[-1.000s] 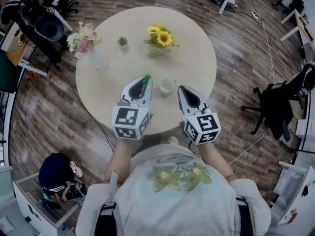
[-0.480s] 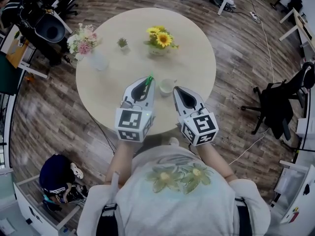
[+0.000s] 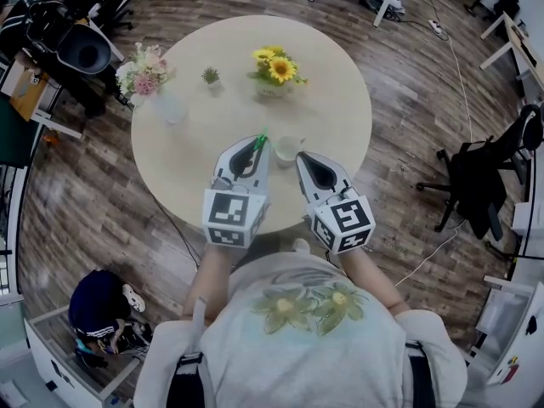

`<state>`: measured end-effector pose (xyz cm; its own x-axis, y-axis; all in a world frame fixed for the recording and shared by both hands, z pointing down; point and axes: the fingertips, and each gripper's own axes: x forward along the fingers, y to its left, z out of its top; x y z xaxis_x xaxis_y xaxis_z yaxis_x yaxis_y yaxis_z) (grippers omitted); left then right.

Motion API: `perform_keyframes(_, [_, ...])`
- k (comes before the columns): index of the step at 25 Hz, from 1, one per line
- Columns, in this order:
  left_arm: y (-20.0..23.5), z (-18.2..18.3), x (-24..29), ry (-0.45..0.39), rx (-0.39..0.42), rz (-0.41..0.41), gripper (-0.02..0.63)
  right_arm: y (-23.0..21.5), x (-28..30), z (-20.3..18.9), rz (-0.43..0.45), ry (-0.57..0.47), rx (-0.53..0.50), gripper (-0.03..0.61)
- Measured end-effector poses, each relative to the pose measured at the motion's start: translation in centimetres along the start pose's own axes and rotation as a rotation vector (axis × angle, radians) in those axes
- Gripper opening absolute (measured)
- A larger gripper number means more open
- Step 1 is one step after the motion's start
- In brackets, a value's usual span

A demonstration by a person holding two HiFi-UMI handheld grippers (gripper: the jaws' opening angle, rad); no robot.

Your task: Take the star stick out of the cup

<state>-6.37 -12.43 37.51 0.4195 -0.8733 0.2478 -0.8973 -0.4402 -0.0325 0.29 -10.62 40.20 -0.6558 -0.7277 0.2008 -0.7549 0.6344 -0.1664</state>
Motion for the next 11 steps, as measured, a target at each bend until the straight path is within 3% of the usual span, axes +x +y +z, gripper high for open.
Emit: perform_keyframes(11, [-0.38, -0.36, 0.12, 0.002, 0.003, -0.016, 0.018, 0.15, -0.33, -0.41, -0.001, 0.006, -0.007, 0.015])
